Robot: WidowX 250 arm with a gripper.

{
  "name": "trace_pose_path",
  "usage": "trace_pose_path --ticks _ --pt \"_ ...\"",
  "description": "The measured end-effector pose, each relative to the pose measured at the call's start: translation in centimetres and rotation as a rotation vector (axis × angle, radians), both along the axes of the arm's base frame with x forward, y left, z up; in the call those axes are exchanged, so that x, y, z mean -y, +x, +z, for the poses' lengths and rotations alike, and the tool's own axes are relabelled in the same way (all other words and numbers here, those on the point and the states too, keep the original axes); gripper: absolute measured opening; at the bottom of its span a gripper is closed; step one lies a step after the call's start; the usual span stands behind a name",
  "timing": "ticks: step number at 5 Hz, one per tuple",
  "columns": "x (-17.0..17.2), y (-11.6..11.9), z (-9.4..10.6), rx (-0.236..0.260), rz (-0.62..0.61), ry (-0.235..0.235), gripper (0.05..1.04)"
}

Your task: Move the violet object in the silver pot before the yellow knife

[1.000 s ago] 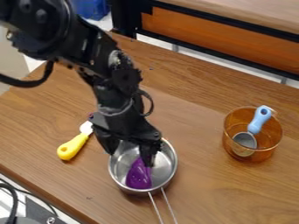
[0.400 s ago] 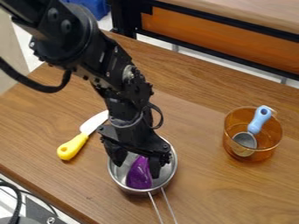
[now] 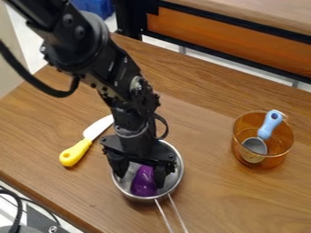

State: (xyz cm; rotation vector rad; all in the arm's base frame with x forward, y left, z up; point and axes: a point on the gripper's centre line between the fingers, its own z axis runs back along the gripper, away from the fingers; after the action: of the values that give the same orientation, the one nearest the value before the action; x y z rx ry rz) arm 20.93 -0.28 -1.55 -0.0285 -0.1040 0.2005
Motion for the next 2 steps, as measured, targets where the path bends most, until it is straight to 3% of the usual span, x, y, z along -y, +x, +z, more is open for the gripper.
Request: trace_pose_path --ticks 2 --pt "-0.27 0.31 -1.06 -0.048 0.061 0.014 0.999"
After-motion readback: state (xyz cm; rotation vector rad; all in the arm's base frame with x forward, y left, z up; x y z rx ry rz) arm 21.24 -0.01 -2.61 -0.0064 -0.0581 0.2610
